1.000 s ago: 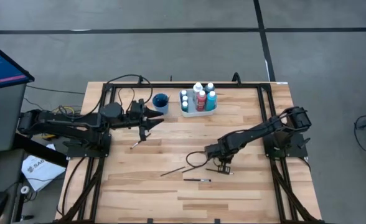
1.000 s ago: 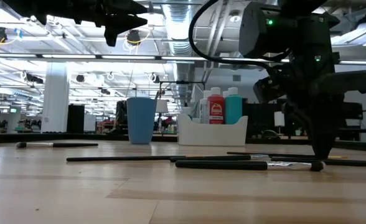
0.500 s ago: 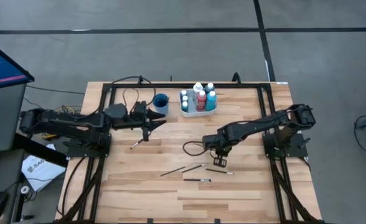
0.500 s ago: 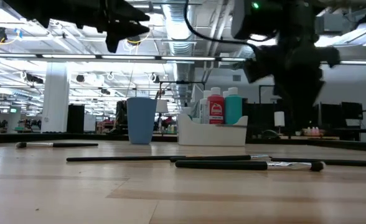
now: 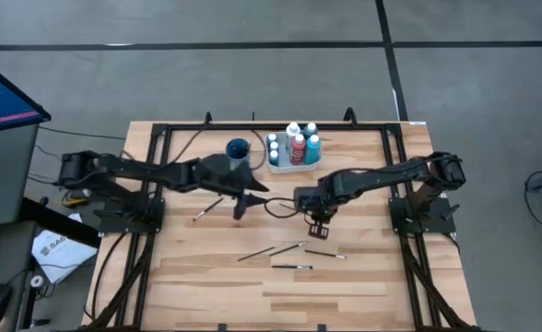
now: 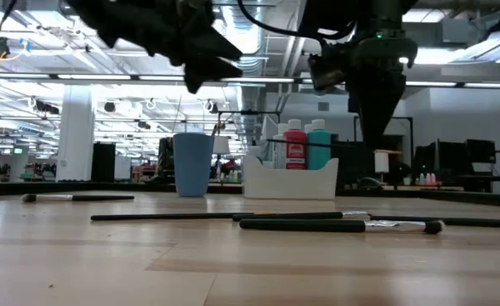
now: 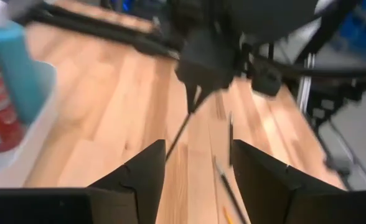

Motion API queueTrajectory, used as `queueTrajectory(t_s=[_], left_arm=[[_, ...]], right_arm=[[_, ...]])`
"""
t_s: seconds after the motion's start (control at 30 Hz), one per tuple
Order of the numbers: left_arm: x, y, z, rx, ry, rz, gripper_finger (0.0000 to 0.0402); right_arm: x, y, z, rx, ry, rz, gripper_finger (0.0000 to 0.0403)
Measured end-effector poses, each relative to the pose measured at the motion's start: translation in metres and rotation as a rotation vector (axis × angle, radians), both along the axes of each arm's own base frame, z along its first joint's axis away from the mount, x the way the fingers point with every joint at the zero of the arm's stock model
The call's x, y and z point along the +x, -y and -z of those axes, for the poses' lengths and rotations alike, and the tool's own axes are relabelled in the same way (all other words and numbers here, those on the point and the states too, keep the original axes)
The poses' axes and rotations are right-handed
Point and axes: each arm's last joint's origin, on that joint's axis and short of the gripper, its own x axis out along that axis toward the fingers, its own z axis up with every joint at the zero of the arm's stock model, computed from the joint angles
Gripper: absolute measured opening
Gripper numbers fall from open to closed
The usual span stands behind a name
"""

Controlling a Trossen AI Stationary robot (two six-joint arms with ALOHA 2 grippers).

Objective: Pick & Place Paint Supplies
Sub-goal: Put the gold and black paint brush into the blue cup

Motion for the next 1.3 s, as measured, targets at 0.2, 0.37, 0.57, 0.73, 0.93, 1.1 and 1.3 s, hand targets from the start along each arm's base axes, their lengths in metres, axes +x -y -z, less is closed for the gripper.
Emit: queueTrajectory(t_s=[0.2, 0.37, 0.57, 0.73, 0.93, 1.1, 1.3], left_arm=[[0.030, -0.001, 0.011, 0.036, -0.099, 0.100, 0.0189], [0.041, -0.001, 0.025, 0.062, -0.136, 0.140, 0.0189], [0.048, -0.002, 0.037, 0.072, -0.168, 0.166, 0.0190], [0.052, -0.002, 0.045, 0.078, -0.193, 0.166, 0.0191], [0.054, -0.003, 0.045, 0.127, -0.187, 0.161, 0.0191], [0.054, -0.003, 0.046, 0.153, -0.188, 0.171, 0.0191], [0.055, -0.003, 0.049, 0.162, -0.195, 0.179, 0.0175]], right_arm=[[0.003, 0.002, -0.004, 0.001, 0.025, 0.002, 0.0000], [0.006, 0.000, -0.006, 0.003, 0.049, 0.000, 0.0000], [0.009, 0.000, -0.007, 0.006, 0.077, 0.005, 0.0000], [0.011, 0.000, -0.008, 0.008, 0.106, 0.000, 0.0000], [0.012, 0.000, -0.008, 0.008, 0.118, -0.004, 0.0000], [0.014, 0.000, -0.009, 0.009, 0.140, -0.007, 0.0000], [0.015, 0.000, -0.009, 0.009, 0.149, -0.010, 0.0000]])
